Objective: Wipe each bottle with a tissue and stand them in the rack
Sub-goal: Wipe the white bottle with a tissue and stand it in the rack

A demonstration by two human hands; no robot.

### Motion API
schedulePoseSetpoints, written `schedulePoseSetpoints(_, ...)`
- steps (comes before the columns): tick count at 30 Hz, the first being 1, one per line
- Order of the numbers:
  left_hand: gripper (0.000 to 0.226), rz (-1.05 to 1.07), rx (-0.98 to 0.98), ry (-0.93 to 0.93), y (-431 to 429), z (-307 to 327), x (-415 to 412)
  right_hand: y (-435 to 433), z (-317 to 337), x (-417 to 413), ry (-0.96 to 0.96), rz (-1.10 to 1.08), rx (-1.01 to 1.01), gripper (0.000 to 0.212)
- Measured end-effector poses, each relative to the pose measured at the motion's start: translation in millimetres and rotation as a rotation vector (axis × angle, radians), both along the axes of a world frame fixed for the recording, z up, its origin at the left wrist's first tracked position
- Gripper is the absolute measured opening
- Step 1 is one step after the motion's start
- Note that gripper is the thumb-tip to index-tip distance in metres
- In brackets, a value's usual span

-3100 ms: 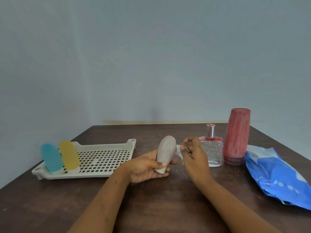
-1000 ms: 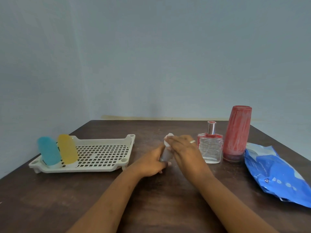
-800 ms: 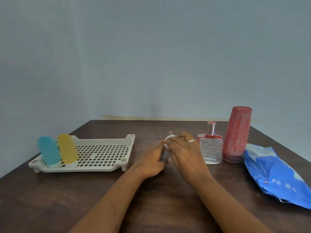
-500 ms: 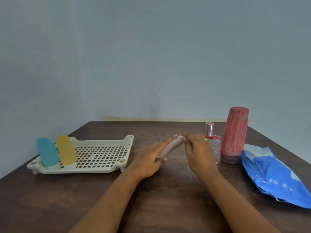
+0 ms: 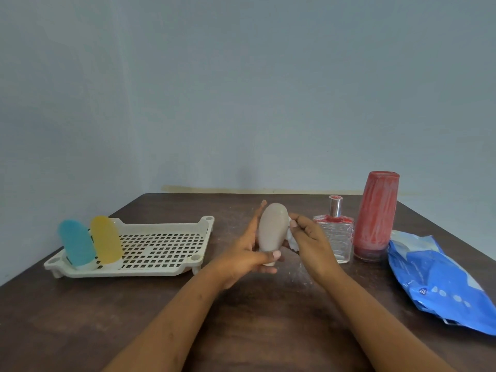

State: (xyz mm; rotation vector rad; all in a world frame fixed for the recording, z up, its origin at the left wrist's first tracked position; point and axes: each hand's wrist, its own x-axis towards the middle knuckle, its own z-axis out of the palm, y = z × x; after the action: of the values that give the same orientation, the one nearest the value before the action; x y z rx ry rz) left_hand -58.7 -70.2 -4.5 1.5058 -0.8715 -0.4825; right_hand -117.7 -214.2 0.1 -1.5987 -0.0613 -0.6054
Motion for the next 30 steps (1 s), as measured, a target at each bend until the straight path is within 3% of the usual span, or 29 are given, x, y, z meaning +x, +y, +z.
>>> schedulePoseSetpoints(6, 0.072, 0.017, -0.049, 0.157, 1.6, 0.3, 3.9, 3.0, -5.5, -1.1, 0.046, 0.01, -0.039, 0.019)
schedulePoseSetpoints(13, 0.061, 0.078, -0.146, 0.28, 2.1, 2.4, 7.9, 5.4, -5.0, -3.7, -0.027, 0.002, -0.047, 0.019)
schedulePoseSetpoints(16, 0.059, 0.103, -0.191, 0.303, 3.3, 3.9, 8.6, 6.9, -5.1, -5.0, -0.089, -0.031, -0.21, 0.021)
schedulePoseSetpoints(18, 0.043, 0.132, -0.231, 0.311, 5.5, 4.5, 10.3, 10.5, -5.3, -5.7, -0.106, -0.055, -0.356, 0.024)
schedulePoseSetpoints(20, 0.037, 0.132, -0.252, 0.327, 6.9, 4.9, 11.3, 13.1, -6.1, -5.8, -0.118, -0.061, -0.364, 0.023)
schedulePoseSetpoints(24, 0.051, 0.121, -0.276, 0.319, 3.6, 4.8, 8.2, 12.9, -7.2, -6.5, -0.12, -0.087, -0.318, 0.023)
schedulePoseSetpoints(30, 0.073, 0.157, -0.381, 0.295, -0.8, 2.4, 9.7, 10.6, -11.4, -0.8, 0.036, -0.006, -0.193, 0.01)
